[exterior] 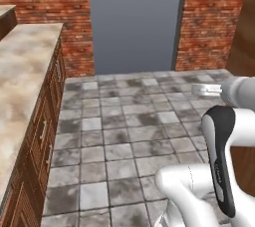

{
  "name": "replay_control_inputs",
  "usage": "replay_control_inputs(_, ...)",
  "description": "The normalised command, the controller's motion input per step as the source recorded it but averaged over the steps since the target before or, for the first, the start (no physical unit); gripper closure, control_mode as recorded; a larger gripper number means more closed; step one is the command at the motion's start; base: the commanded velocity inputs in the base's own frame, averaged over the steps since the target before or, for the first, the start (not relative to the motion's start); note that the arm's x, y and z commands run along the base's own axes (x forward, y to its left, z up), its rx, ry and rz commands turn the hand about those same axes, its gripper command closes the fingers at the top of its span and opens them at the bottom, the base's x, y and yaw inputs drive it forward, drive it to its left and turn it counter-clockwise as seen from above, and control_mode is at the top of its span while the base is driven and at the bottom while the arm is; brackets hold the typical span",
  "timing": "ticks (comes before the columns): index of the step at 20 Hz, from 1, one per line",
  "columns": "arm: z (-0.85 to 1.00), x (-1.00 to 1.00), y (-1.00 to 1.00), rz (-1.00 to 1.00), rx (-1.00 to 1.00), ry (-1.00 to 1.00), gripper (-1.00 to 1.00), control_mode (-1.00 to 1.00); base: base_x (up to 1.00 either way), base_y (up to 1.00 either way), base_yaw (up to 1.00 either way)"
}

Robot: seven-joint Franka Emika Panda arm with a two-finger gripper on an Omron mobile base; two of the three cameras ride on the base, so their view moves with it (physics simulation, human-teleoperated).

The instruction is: Gather the mushroom and avocado from the fridge and place them on a tray on the dining counter. Then gather the steak and chicken drumstick from the fridge and place them on the other tray.

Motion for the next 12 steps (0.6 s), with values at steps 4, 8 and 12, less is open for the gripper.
replay_control_inputs(4,0.00,0.00,0.00,0.00,0.00,0.00,-1.00,1.00,0.94,-0.01,-0.40)
replay_control_inputs(8,0.00,0.00,0.00,0.00,0.00,0.00,-1.00,1.00,0.72,0.22,-0.53)
replay_control_inputs(12,0.00,0.00,0.00,0.00,0.00,0.00,-1.00,1.00,0.66,0.50,-0.56)
